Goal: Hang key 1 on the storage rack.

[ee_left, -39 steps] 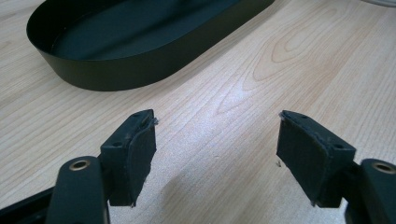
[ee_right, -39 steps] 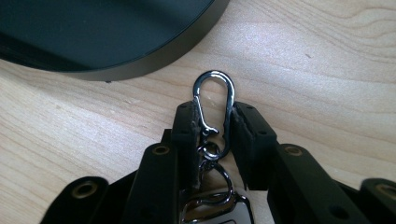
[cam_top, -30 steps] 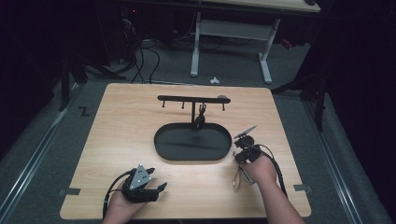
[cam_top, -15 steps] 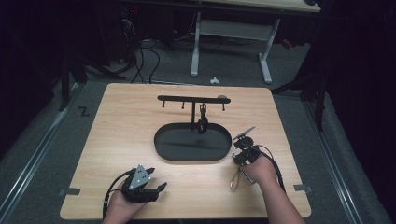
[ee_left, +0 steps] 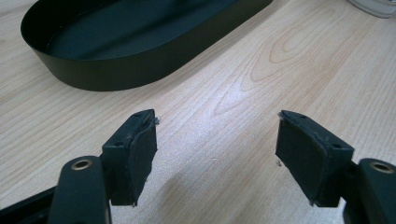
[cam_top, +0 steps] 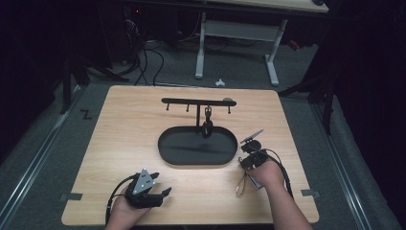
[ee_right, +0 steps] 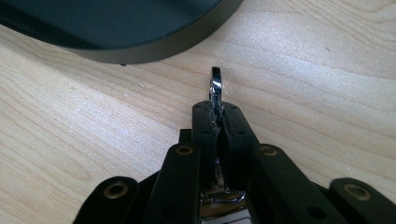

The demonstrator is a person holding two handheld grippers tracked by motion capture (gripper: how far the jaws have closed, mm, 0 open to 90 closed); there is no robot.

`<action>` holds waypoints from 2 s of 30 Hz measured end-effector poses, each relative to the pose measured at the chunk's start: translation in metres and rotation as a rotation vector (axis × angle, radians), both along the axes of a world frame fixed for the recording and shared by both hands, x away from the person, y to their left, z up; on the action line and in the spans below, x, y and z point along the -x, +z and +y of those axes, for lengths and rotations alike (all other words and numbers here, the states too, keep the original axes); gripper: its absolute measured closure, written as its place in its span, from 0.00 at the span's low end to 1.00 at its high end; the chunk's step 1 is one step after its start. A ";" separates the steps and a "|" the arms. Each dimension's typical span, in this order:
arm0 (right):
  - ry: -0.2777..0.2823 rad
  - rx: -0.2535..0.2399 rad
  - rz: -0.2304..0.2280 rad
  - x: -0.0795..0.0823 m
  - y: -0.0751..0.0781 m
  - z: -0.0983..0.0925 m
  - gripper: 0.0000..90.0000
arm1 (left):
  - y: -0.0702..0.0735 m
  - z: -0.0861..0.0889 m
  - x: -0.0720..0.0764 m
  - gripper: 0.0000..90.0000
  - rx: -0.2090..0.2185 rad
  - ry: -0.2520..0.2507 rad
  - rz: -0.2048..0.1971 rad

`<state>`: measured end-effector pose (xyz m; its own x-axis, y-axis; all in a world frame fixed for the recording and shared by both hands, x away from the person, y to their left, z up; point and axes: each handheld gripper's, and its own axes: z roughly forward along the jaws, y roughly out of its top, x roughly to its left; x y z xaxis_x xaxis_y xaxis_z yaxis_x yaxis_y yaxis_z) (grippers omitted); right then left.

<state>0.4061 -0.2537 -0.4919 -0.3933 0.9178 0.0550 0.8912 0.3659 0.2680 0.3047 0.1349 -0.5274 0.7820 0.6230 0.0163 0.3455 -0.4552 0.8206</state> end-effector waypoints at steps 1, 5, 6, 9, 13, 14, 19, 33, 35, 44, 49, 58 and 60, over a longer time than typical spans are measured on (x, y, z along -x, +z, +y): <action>0.002 0.001 -0.001 0.000 0.000 0.000 0.96 | 0.000 0.000 0.000 0.33 0.000 0.000 0.000; -0.001 0.011 0.000 -0.001 0.001 0.001 0.96 | 0.000 0.000 0.000 0.33 0.003 0.004 -0.004; -0.004 0.022 -0.006 -0.001 0.001 0.002 0.96 | 0.000 0.000 0.001 0.33 0.004 0.006 -0.007; 0.003 0.022 -0.013 0.000 0.005 0.002 0.96 | 0.000 0.001 0.000 0.33 0.004 0.007 -0.008; 0.001 -0.001 -0.028 0.004 0.020 -0.002 0.96 | 0.001 0.002 0.000 0.33 0.007 0.005 -0.005; 0.001 0.000 -0.034 0.006 0.025 -0.004 0.96 | 0.001 0.001 0.000 0.33 0.009 0.005 -0.006; 0.003 -0.012 -0.074 0.014 0.051 -0.010 0.96 | 0.000 0.000 0.000 0.33 0.009 0.006 -0.011; 0.047 -0.029 -0.171 0.024 0.106 -0.008 0.96 | 0.001 0.000 0.001 0.33 0.009 0.009 -0.021; 0.047 -0.033 -0.184 0.024 0.111 -0.006 0.96 | 0.001 0.000 0.001 0.33 0.010 0.012 -0.023; 0.069 -0.030 -0.207 0.022 0.121 -0.003 0.96 | 0.000 0.008 0.002 0.33 0.017 0.035 -0.019; 0.080 -0.037 -0.210 0.019 0.124 0.002 0.96 | 0.000 0.012 0.002 0.32 0.029 0.051 -0.022; 0.094 -0.042 -0.205 0.016 0.125 0.014 0.96 | 0.002 0.013 0.001 0.32 0.041 0.044 -0.031; 0.096 -0.046 -0.205 0.014 0.127 0.016 0.96 | 0.002 0.011 -0.001 0.32 0.032 0.038 -0.030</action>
